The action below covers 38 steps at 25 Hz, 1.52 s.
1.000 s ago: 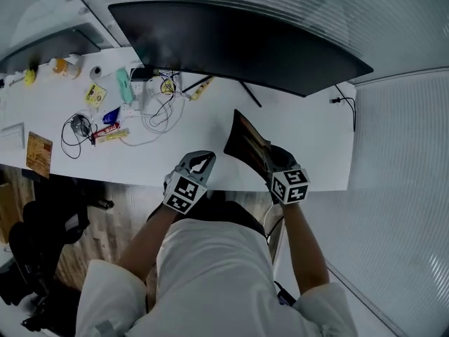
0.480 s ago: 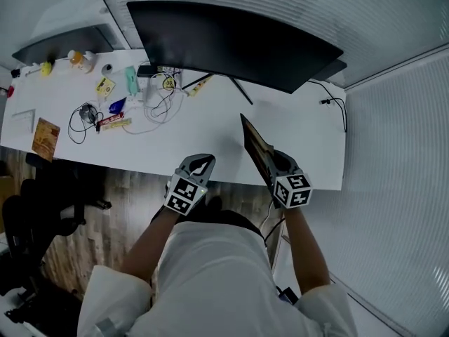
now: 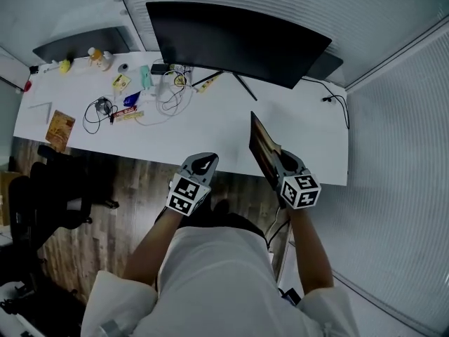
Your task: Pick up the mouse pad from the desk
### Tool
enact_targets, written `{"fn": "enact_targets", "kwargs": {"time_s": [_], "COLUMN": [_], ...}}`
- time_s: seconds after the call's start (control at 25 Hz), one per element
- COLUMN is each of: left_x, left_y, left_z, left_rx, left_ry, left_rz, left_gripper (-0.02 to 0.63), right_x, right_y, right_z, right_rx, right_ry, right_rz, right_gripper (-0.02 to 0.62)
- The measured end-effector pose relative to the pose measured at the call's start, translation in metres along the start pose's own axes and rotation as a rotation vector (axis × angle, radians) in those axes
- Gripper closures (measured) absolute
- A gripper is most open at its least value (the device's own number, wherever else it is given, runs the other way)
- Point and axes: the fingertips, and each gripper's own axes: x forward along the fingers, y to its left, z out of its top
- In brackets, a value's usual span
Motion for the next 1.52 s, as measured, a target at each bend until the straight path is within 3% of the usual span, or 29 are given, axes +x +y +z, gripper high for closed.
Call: {"fn": "enact_targets", "kwargs": {"time_s": [0.4,1.16,1.52], "left_x": [-0.069,-0.169,-0.188], "left_y": [0.001,0.082,0.106], "left_z": [0.012,0.041,0.062], "left_rx": [-0.019,0.023,0.033], "left_ry": [-0.046,-0.133,-0.172], "left_rz": [0.044,0.021,0.027], "left_gripper": [0.591,0.590,0.590], "right_x": [-0.035,-0.064,-0.077], "right_y": [0.028,0.118,0.137], "right_z": [0.018,0.061,0.087], "right_rx": [-0.003,0.045,0.031], "right_ry": [-0.062,-0.192,-0.261], "right_rz": [0.016,-0.084,-0.098], "right_gripper": [0.540,0.540,0.540]}}
